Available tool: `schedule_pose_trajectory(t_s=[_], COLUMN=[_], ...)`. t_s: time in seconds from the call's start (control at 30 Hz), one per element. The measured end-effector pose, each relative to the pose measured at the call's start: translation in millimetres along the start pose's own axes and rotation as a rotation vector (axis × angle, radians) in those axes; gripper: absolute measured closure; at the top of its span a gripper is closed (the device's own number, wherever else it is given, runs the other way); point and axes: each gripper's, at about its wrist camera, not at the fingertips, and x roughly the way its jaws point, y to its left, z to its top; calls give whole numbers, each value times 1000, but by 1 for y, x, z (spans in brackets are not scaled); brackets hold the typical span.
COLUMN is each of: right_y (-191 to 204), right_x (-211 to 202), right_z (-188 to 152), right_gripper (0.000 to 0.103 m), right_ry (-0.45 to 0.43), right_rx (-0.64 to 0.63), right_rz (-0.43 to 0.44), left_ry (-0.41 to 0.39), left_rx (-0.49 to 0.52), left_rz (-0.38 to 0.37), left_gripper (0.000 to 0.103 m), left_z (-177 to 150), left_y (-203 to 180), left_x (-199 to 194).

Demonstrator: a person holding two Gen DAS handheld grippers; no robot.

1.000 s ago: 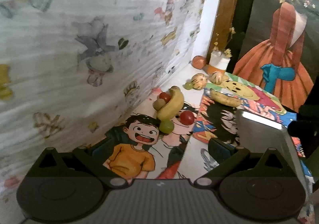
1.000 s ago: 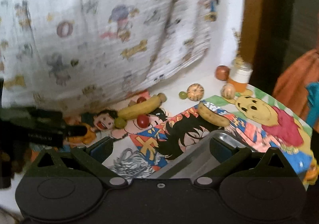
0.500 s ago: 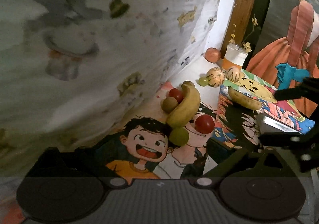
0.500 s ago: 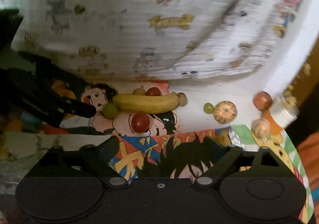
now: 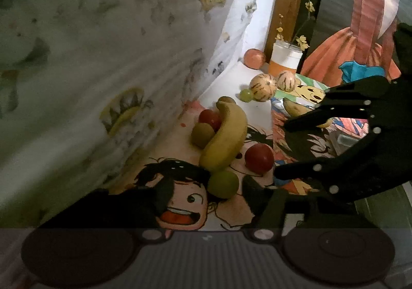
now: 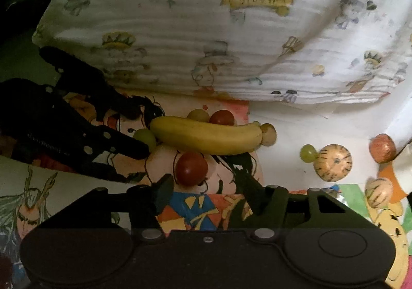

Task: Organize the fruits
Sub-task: 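Grasp the green grape with the left tool while the right tool grasps a red grape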

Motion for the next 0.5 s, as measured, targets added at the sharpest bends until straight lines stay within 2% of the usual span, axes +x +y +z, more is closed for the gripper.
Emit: schedule_pose_trajectory(t_s=[0.13,0.37,0.5], right_y=[-3,-4,-9], right_x=[6,16,20], right_z=[1,3,3], right_gripper=[47,60,68], right_ry=[-6,-4,-13], right_rx=[15,39,86], right_rz=[42,65,88], left_ry=[-3,8,12], left_rx=[9,4,-16], left_rz=[-26,-65,-77], left_gripper=[50,62,65], left_z=[0,1,1], left_y=[1,3,5], left_x=[1,5,4])
